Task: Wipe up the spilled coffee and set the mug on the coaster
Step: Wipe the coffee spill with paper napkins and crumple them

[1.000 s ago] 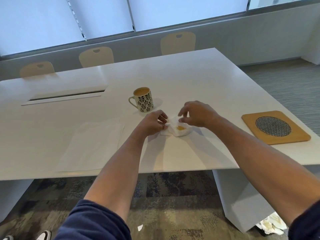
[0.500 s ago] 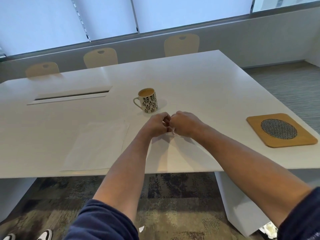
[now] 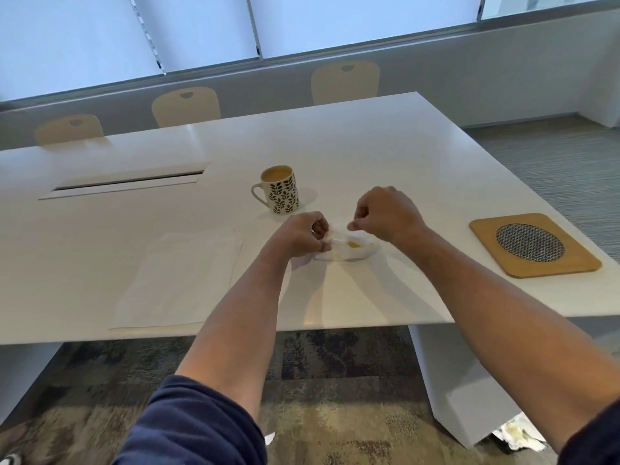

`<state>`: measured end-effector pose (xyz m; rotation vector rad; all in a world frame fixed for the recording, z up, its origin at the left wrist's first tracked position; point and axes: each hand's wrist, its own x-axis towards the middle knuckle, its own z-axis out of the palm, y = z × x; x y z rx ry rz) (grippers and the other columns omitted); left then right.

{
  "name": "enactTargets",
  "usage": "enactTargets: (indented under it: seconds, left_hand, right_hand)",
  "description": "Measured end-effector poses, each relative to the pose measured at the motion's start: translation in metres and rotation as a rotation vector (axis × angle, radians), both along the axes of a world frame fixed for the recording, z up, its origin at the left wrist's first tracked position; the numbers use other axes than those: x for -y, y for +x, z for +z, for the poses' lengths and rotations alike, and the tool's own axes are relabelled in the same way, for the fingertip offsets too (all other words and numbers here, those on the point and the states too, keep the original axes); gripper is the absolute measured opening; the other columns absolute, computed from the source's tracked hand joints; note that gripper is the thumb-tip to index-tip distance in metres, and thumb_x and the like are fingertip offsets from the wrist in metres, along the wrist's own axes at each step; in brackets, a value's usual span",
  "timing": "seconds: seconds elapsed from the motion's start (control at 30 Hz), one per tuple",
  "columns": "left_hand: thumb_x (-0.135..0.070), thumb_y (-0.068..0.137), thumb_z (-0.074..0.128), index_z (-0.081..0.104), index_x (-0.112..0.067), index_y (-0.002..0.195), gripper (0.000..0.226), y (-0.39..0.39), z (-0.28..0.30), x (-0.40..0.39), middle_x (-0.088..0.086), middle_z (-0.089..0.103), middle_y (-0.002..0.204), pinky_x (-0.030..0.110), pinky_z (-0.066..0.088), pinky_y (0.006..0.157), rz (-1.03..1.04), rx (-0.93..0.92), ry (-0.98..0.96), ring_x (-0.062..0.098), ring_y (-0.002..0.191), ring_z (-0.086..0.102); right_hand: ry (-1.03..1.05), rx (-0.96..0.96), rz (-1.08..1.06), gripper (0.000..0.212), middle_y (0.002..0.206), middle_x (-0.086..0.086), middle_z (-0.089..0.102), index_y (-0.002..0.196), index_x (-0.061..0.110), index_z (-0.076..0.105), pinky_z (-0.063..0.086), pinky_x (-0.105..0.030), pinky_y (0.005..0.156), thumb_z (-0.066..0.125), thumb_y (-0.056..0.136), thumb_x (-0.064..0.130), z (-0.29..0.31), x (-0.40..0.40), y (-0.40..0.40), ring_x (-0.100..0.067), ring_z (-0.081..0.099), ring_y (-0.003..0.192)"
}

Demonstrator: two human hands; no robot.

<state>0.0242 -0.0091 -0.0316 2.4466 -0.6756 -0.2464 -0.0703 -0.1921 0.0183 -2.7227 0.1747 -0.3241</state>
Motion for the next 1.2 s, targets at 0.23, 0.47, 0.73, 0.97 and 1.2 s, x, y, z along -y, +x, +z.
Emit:
enactTargets:
  seconds: [0.23,0.47,0.73,0.97,1.2]
  left_hand:
    - [-0.021,0.072,0.092,0.073,-0.019,0.09,0.027,0.0,0.006,0.003,-0.002,0.072,0.096,0.023,0.053,0.078,0.003,-0.022,0.077,0.014,0.086,0.068]
    - [-0.02,0.072,0.091,0.074,-0.016,0.074,0.018,-0.003,0.005,0.005,-0.002,0.071,0.079,0.029,0.053,0.074,-0.006,-0.008,0.109,0.012,0.074,0.062]
    - [-0.021,0.07,0.091,0.075,-0.016,0.075,0.017,-0.01,-0.005,0.007,-0.002,0.073,0.086,0.032,0.055,0.076,-0.012,0.104,0.064,0.017,0.083,0.069]
    - [-0.027,0.074,0.09,0.077,-0.015,0.083,0.02,-0.016,-0.009,0.011,-0.003,0.071,0.1,0.035,0.059,0.082,-0.011,0.17,0.012,0.014,0.09,0.07]
    - [-0.029,0.077,0.086,0.077,-0.015,0.087,0.019,-0.019,-0.01,0.011,-0.004,0.072,0.101,0.039,0.059,0.085,-0.004,0.182,0.038,0.015,0.091,0.07]
  right_hand:
    - [0.027,-0.346,-0.06,0.038,0.052,0.004,0.07,0.063,0.01,0.076,0.062,-0.035,0.073,0.092,0.066,0.045,-0.01,0.015,-0.014,-0.013,0.072,0.058]
    - [0.085,-0.327,-0.129,0.045,0.063,0.001,0.071,0.072,0.014,0.066,0.06,-0.034,0.067,0.095,0.059,0.047,-0.021,0.001,-0.018,-0.017,0.069,0.063]
    - [0.105,-0.29,-0.147,0.041,0.071,-0.001,0.071,0.078,0.014,0.071,0.06,-0.034,0.07,0.095,0.054,0.037,-0.018,-0.003,-0.014,-0.021,0.069,0.071]
    - [0.045,-0.208,-0.091,0.023,0.075,0.001,0.073,0.078,0.021,0.075,0.058,-0.031,0.068,0.091,0.063,0.027,-0.022,-0.006,-0.018,-0.021,0.07,0.074]
    - [-0.06,-0.138,-0.038,0.013,0.085,-0.002,0.074,0.075,0.025,0.074,0.052,-0.029,0.065,0.071,0.074,0.012,-0.032,-0.011,-0.024,-0.026,0.07,0.08]
